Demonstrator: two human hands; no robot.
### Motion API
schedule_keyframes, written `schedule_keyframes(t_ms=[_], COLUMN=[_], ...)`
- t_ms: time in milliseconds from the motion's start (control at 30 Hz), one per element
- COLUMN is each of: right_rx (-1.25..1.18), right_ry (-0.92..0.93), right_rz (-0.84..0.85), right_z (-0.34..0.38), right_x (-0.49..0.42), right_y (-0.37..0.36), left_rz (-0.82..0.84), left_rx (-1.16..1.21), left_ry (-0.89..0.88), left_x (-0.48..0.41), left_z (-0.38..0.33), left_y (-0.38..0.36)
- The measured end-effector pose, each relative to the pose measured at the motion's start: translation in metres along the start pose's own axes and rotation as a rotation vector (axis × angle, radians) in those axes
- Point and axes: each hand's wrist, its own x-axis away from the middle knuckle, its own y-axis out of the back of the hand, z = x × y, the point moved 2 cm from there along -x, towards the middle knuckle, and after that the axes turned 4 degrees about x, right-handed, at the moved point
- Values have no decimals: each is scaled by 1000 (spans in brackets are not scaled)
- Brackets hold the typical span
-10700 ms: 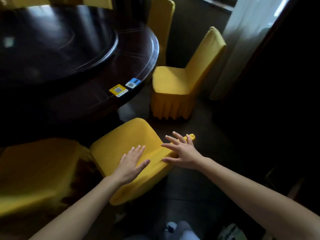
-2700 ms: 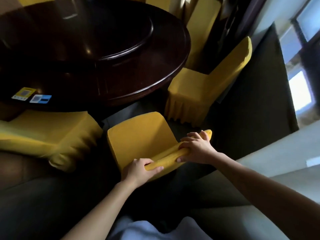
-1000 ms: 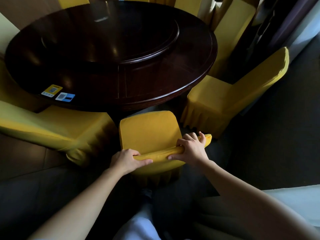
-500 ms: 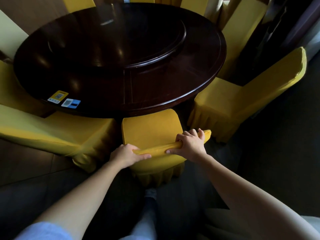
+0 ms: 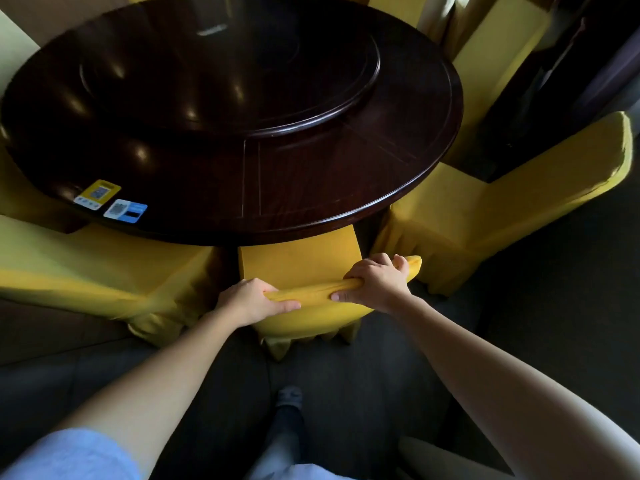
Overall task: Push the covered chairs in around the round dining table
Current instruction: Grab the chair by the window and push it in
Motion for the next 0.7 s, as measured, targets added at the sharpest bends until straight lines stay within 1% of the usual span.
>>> schedule_keyframes(t_ms=[133, 300, 367, 467, 533, 633, 700], right_rx=[-30, -44, -55, -93, -126, -140, -129], right_ry=[-27, -47, -49, -47, -44, -36, -27], right_rz=[84, 168, 180, 174, 143, 106, 87], right_z=[-1, -1, -1, -1, -2, -2, -3], right_x=[-10, -11, -11, -11, -11, -10, -9], right_y=[6, 12, 12, 14, 14, 11, 9], left_rz=[40, 169, 194, 151, 158, 295, 362], left_rx=[5, 23, 47, 49, 57, 106, 202], left_ry=[-13, -4, -3, -46, -68, -109, -110], left_x=[-9, -17, -23, -24, -24, -31, -43], left_z=[-1, 0, 4, 5, 4, 4, 2], left_y=[6, 10, 7, 6, 7, 7, 7])
